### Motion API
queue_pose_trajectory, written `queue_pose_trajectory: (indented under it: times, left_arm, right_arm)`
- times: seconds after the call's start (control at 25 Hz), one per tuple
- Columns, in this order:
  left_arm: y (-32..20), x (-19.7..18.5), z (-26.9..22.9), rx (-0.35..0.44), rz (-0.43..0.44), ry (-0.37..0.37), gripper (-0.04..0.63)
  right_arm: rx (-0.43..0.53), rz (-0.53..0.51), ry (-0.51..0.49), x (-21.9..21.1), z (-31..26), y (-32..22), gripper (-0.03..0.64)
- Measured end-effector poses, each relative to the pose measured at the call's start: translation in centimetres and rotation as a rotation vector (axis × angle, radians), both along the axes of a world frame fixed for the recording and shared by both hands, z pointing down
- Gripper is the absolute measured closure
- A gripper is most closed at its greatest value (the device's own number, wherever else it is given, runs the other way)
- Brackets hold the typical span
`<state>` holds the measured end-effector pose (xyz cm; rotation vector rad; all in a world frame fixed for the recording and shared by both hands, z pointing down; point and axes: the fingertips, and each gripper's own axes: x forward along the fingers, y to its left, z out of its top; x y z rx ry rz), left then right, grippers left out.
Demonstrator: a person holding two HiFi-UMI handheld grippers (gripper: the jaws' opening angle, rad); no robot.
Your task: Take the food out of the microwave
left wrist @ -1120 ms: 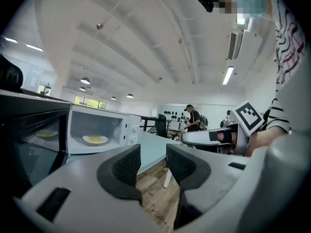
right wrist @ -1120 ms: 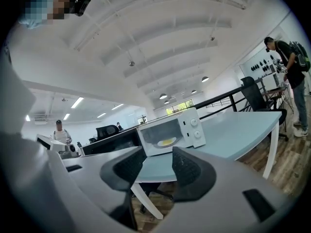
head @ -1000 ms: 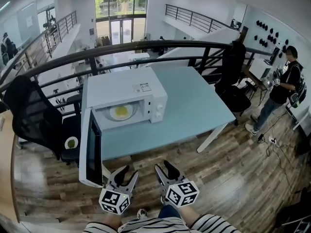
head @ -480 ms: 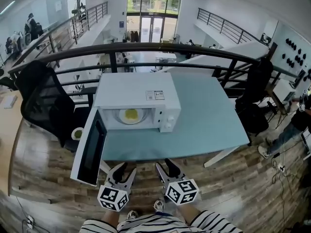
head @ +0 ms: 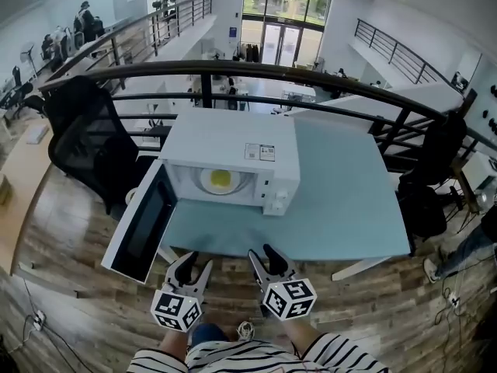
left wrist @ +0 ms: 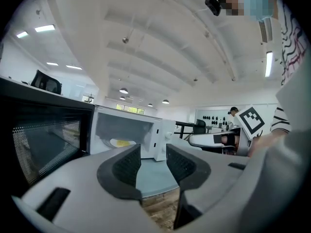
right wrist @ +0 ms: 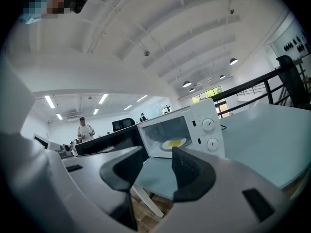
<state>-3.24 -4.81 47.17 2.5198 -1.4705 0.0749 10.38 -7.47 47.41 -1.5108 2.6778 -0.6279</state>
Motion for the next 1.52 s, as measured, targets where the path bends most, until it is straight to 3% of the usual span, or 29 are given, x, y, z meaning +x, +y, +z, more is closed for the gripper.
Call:
queue_pose_trajectory:
  times: [0.44,1.52]
  left_arm:
    - [-3.2,-0.5,1.7,-0.020,-0.085,0.004,0.453]
    - [-19.9,-3.8,8.8,-0.124,-0.047,0.092,0.453]
  right_arm:
    - [-0.031,-0.015,-0.012,0.4,2.1,-3.3,0.426]
    - [-0.098,0.100,0.001,-4.4,8.5,-17.4,0.431]
